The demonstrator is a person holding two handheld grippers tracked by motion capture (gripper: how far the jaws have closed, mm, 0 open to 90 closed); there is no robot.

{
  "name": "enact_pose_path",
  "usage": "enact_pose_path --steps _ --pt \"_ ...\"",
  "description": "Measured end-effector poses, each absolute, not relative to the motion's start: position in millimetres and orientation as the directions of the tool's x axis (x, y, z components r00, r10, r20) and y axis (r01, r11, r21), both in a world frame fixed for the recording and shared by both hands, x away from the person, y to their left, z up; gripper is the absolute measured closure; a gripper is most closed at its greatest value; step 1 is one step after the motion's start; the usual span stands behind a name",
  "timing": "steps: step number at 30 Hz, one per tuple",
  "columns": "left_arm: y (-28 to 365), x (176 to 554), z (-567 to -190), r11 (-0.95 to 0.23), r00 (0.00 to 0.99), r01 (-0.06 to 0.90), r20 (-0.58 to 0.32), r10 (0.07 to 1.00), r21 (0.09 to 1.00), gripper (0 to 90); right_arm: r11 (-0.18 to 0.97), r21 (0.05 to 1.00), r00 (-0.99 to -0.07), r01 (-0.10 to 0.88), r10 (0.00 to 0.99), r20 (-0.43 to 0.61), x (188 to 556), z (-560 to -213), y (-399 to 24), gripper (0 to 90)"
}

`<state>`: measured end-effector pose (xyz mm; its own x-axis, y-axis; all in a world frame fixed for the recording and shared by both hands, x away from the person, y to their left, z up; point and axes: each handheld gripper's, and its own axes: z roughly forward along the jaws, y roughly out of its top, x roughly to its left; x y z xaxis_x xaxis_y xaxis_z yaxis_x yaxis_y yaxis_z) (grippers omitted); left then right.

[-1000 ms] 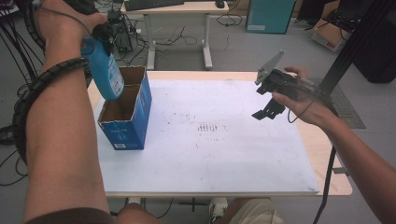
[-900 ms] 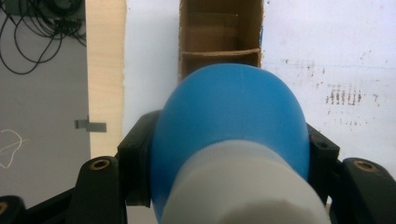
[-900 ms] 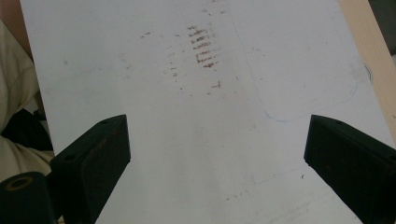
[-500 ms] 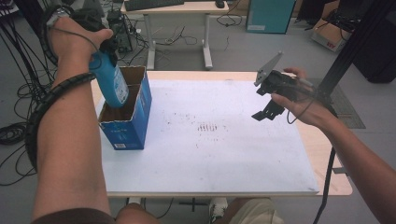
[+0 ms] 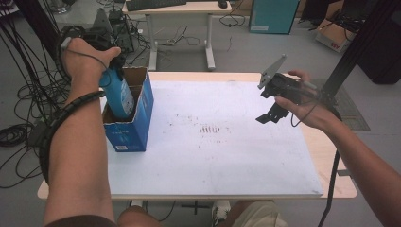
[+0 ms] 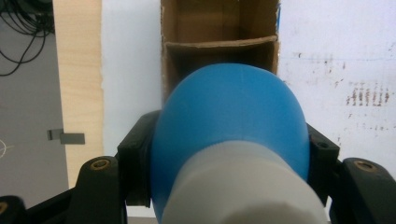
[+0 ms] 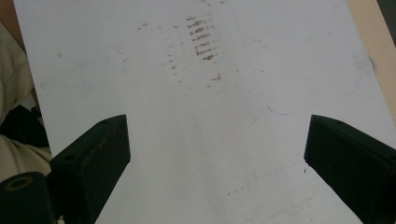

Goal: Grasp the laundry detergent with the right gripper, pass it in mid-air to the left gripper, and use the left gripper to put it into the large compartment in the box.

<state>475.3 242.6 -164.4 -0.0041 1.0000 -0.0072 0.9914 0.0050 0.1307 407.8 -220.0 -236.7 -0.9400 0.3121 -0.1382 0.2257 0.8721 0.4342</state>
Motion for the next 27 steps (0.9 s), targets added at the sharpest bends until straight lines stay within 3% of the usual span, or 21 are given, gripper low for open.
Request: enact_pose_path --steps 27 --pt "240 477 -234 -0.007 0.006 0.993 0.003 1.000 0.117 37.0 0.878 0.425 -0.946 0.219 0.299 -0.129 410 -246 -222 7.0"
